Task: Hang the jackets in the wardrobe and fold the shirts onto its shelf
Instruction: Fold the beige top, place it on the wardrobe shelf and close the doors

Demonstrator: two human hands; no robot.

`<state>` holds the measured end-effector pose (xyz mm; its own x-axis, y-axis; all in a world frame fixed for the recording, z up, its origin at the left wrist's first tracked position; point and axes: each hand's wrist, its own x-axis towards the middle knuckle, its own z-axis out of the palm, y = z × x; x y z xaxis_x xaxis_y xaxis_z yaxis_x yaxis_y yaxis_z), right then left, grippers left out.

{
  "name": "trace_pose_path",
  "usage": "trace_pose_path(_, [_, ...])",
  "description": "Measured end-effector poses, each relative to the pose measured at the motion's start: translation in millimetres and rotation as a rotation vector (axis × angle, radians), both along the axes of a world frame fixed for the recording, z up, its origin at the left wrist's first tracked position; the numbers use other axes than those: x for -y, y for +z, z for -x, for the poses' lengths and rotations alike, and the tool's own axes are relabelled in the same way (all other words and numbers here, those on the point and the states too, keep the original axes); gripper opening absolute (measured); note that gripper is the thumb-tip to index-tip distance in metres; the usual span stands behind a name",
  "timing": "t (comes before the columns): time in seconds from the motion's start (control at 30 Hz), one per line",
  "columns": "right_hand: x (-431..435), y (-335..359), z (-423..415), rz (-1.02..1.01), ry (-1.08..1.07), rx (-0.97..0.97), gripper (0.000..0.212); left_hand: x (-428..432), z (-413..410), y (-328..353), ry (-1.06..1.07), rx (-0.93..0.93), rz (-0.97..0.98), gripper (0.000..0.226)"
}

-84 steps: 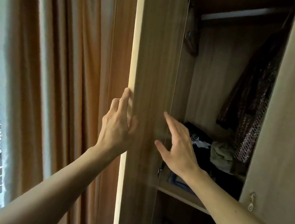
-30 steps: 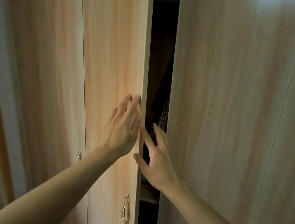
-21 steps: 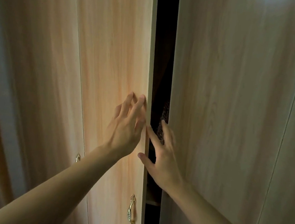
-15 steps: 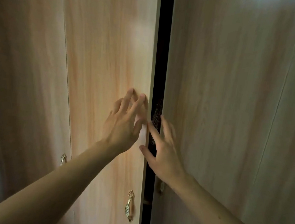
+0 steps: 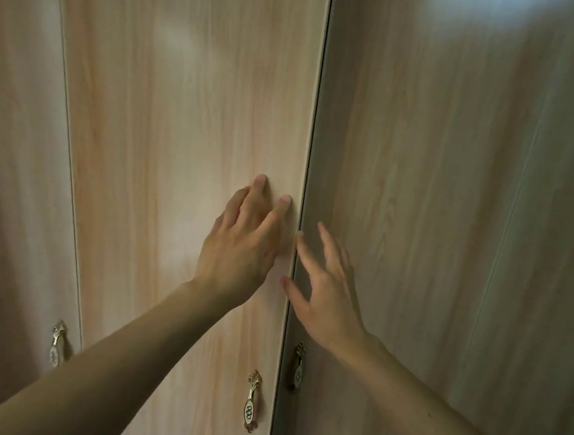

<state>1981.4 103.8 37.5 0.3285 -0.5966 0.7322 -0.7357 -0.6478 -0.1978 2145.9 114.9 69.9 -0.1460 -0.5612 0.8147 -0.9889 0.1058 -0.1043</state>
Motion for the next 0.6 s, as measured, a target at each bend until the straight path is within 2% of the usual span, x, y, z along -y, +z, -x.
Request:
trace_pose_path(0.27, [36, -1, 4, 0.023, -0.024, -0.111, 0.073, 28, 4, -1, 0.084, 0.050, 0.002, 0.092])
trace_pose_path(0.37, [48, 2, 9, 0.029, -0.004, -0.070, 0.077, 38, 5, -1, 0.113, 0.052, -0.023, 0.098])
trace_pose_path(0.6, [83, 19, 2, 0.107, -0.149, -0.096, 0.107, 51, 6, -1, 0.167, 0.057, -0.035, 0.100])
